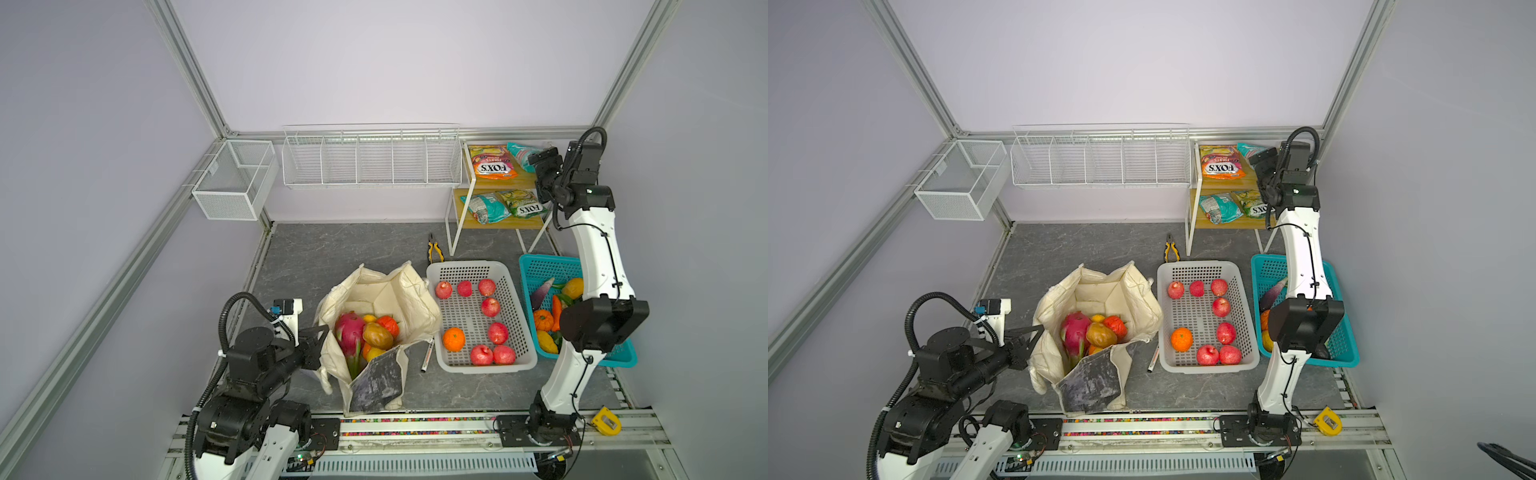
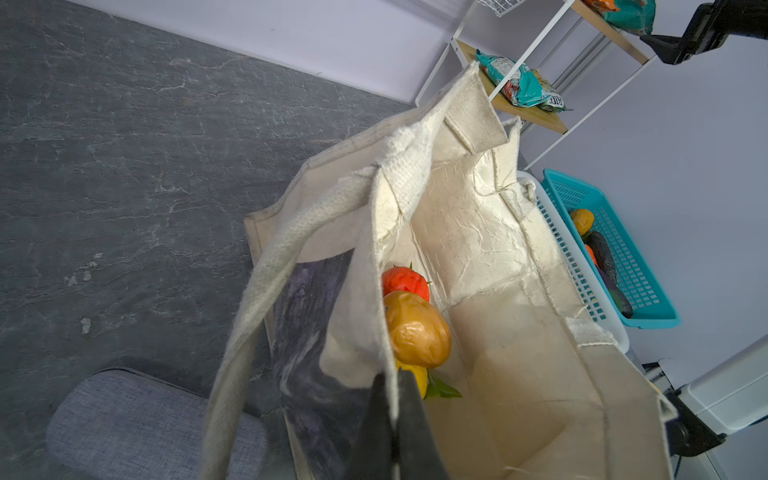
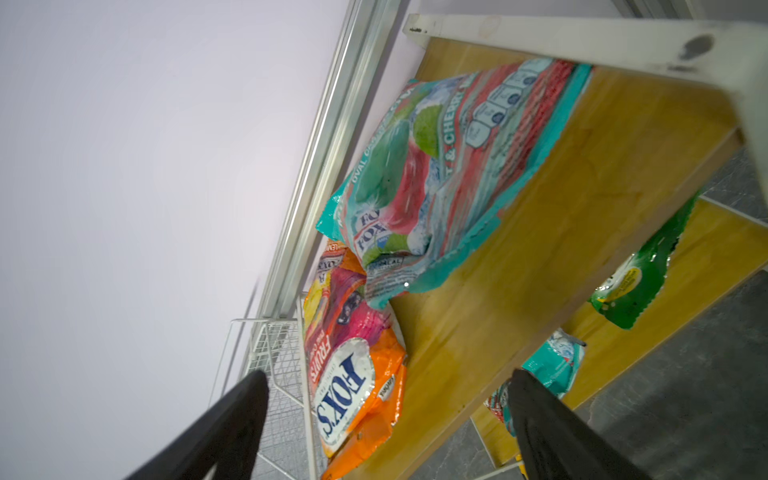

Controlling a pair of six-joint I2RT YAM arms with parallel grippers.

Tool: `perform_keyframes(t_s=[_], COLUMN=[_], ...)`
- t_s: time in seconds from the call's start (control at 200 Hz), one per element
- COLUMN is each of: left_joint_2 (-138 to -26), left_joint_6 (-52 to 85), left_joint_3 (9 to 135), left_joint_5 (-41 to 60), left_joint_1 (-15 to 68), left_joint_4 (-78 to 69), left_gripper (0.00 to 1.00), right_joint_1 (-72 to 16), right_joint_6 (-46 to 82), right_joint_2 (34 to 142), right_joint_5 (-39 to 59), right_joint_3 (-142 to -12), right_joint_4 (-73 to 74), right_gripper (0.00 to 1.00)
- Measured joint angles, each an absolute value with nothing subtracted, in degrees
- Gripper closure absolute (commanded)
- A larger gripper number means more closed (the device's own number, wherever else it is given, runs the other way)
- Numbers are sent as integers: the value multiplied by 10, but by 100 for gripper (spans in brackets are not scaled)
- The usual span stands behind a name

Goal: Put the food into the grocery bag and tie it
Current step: 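Grasp the teal Fox's candy bag on the top shelf with the right gripper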

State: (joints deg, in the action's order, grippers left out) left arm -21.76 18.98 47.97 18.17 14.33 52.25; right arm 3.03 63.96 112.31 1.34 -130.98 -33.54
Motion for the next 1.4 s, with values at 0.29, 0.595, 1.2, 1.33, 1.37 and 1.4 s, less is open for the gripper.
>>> perform_keyframes(t_s=[0.29,0.595,1.2,1.33,1.37,1.4], left_joint_2=[-215,-211,-204,-203,-203,-203], left_joint_6=[190,190,190,190,190,190], left_joint_3=[480,479,477,477,477,477], left_joint_5=[180,180,180,180,180,180], left_joint_1=[143,143,143,143,143,143], left_joint_4=[524,524,525,525,525,525], left_gripper=[100,100,100,100,100,100], right_joint_1=[33,48,59,60,60,60], right_joint_6=[670,707,745,746,746,745], right_joint_2=[1157,1218,1232,1227,1223,1219], right_joint_5=[16,20,35,32,30,28], right_joint_3=[-1341,-1397,-1381,-1364,-1357,-1353], right_joint_4=[-336,-326,-295,-276,-272,-270], right_gripper=[19,27,78,93,93,93])
